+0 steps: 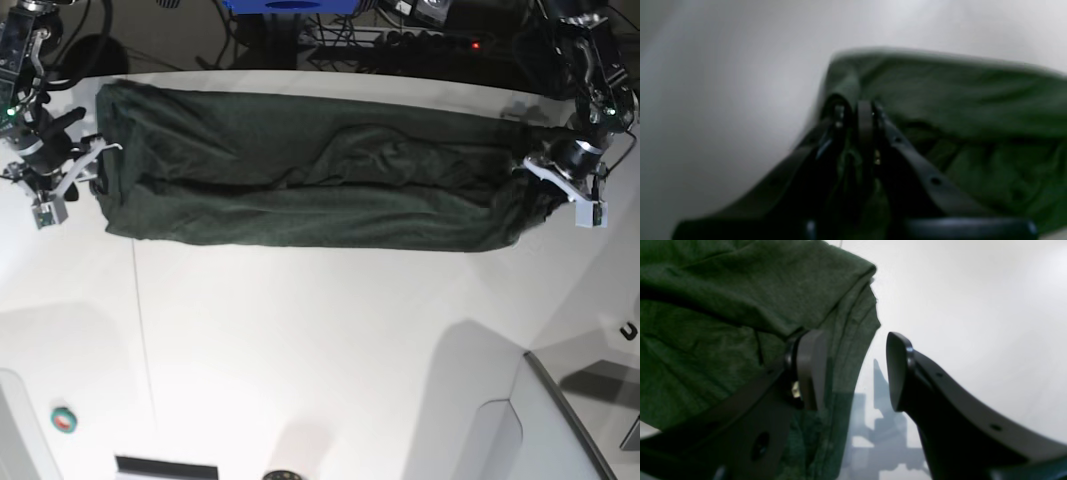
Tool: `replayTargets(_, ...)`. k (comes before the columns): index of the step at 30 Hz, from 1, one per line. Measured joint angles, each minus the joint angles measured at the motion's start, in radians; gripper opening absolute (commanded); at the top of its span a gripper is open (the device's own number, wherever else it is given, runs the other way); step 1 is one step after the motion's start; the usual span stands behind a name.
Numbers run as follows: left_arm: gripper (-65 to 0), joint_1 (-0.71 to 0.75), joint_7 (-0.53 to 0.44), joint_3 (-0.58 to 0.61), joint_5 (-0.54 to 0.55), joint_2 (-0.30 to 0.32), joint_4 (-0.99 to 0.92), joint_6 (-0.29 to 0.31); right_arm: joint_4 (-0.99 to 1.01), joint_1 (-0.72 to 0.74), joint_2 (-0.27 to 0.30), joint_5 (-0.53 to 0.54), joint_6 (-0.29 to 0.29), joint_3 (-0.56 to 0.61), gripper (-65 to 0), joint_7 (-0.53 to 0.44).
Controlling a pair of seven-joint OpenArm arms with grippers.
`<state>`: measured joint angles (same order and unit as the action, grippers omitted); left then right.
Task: Layout the t-shirt on the table in an organized manner, then fold the t-shirt properly
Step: 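Push the shirt end with the left gripper toward the right gripper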
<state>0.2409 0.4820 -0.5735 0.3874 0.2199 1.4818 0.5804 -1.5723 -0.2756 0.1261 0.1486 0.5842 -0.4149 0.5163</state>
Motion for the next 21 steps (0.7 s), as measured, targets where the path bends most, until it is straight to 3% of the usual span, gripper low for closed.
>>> replayTargets(3, -65.0, 0.034, -0.015, 0.074, 0.008, -0.035, 0.113, -0.021, -0.005, 0.001, -0.001, 0.0, 0.0, 0.0, -37.8, -0.002)
replayTargets(8, -65.0, 0.058, 0.053, 0.266, 0.001, -0.078, 0.158, -0.134, -0.005, 0.001, 0.0, 0.0, 0.0, 0.0, -37.8, 0.0)
replayTargets(13, -65.0, 0.041, 0.047, 0.453, 0.002, -0.084, 0.156, -0.19, -0.005, 0.0, 0.0, 0.0, 0.0, 0.0, -37.8, 0.0)
replayTargets(16, -65.0, -0.001, 0.041, 0.553, 0.005, -0.101, 0.124, -0.27, -0.005, 0.0, 0.0, 0.0, 0.0, 0.0, -37.8, 0.0)
replayTargets(21, -65.0, -0.068, 0.038, 0.682, 0.003, -0.134, 0.003, -0.3, -0.005, 0.0, -0.001, 0.0, 0.0, 0.0, -37.8, 0.001)
